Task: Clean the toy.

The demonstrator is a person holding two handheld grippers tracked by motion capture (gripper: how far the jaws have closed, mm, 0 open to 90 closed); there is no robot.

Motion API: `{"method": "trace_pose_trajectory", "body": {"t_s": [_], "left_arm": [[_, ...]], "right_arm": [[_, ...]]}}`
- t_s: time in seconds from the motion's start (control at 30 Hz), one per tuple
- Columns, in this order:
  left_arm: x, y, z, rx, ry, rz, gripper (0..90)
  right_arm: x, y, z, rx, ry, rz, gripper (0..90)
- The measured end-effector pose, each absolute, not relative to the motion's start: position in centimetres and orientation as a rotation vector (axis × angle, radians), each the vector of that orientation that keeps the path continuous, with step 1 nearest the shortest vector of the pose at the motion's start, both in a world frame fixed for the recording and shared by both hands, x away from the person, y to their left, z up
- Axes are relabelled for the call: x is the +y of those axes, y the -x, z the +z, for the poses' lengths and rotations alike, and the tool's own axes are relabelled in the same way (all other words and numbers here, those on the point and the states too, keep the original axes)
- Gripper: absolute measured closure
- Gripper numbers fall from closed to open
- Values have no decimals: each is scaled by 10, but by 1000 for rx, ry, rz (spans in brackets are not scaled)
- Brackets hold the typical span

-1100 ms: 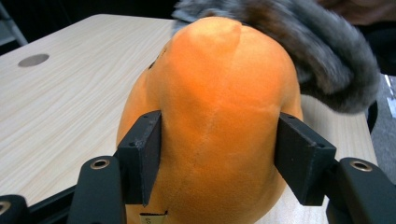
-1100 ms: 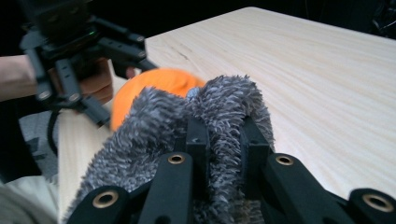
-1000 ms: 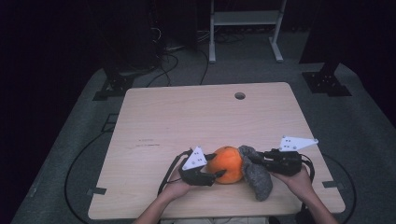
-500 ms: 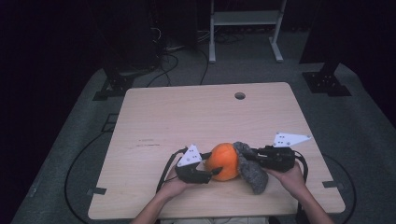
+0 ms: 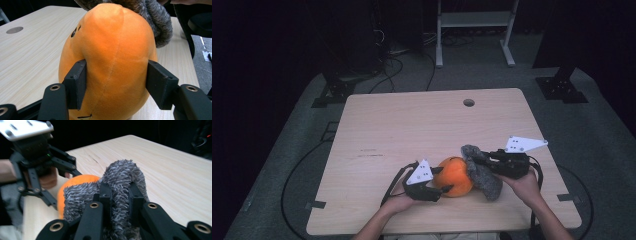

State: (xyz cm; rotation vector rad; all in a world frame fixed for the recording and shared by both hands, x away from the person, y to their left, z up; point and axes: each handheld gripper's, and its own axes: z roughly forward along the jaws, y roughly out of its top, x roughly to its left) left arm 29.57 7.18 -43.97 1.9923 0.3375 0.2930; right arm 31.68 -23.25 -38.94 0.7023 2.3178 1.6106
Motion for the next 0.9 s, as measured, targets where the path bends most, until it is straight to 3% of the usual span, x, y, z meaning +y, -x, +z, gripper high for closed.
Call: {"method": "trace_pose_trajectory", "body": {"t_s": [0.33, 0.53, 0.6, 0.7, 0.9], "left_arm": [[71, -297, -439, 341, -1992, 284, 374], [71, -296, -440, 315, -1998, 267, 341], [70, -299, -441, 337, -2006, 242, 287], [70, -301, -442, 380, -2016, 240, 245], [68, -299, -441, 372, -2008, 276, 342]], "right_arm": [[-248, -324, -392, 2322, -788, 1639, 762], [-231, -330, -401, 2498, -723, 1825, 655], [-229, -333, -405, 2519, -742, 1817, 648], [-229, -335, -416, 2522, -783, 1883, 706], [-243, -329, -424, 2488, -827, 1784, 773]]}}
